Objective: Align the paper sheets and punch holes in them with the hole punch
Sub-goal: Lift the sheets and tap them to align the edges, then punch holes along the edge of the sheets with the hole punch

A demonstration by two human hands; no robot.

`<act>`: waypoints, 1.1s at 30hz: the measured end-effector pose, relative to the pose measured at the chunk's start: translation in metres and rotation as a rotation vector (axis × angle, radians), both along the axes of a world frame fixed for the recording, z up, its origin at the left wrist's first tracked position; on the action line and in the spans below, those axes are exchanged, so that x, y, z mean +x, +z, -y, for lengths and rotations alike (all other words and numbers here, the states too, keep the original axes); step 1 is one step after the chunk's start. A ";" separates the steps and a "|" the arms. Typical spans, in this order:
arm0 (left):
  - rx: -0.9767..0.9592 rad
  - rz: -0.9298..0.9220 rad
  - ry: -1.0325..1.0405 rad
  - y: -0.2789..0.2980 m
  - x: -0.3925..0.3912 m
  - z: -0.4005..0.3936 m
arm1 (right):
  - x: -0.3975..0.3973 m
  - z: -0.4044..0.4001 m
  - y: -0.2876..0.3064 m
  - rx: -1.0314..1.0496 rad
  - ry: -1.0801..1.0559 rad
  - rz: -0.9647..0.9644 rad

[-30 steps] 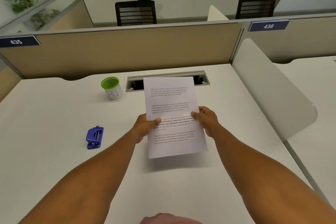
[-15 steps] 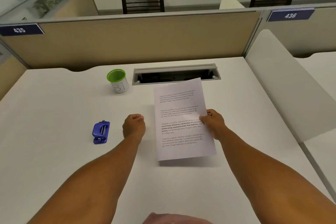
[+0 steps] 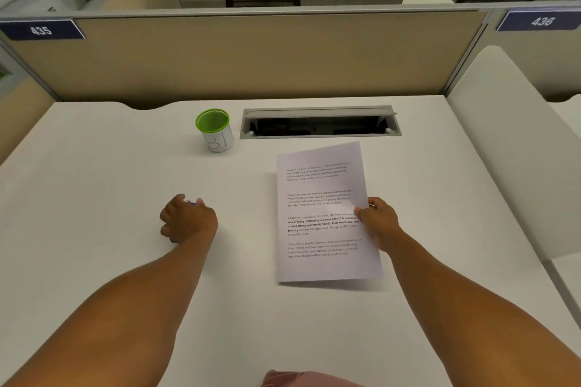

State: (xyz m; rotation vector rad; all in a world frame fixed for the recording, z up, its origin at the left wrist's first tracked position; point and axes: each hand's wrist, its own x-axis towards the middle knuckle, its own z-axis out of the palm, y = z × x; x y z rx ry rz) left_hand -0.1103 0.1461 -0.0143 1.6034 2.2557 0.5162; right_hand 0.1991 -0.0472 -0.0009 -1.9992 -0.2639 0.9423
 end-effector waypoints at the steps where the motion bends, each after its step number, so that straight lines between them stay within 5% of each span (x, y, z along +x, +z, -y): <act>1: -0.029 0.015 0.049 -0.002 -0.006 -0.003 | -0.001 -0.001 -0.001 -0.002 -0.001 0.000; 6: -0.176 0.110 0.222 -0.016 -0.036 -0.014 | -0.004 -0.003 -0.007 -0.013 0.001 -0.021; 12: -0.211 0.080 0.175 -0.024 -0.052 -0.026 | -0.009 -0.007 -0.015 -0.008 0.006 -0.041; 33: -0.330 0.478 0.010 -0.013 0.029 -0.004 | -0.020 -0.030 0.000 0.029 0.012 -0.058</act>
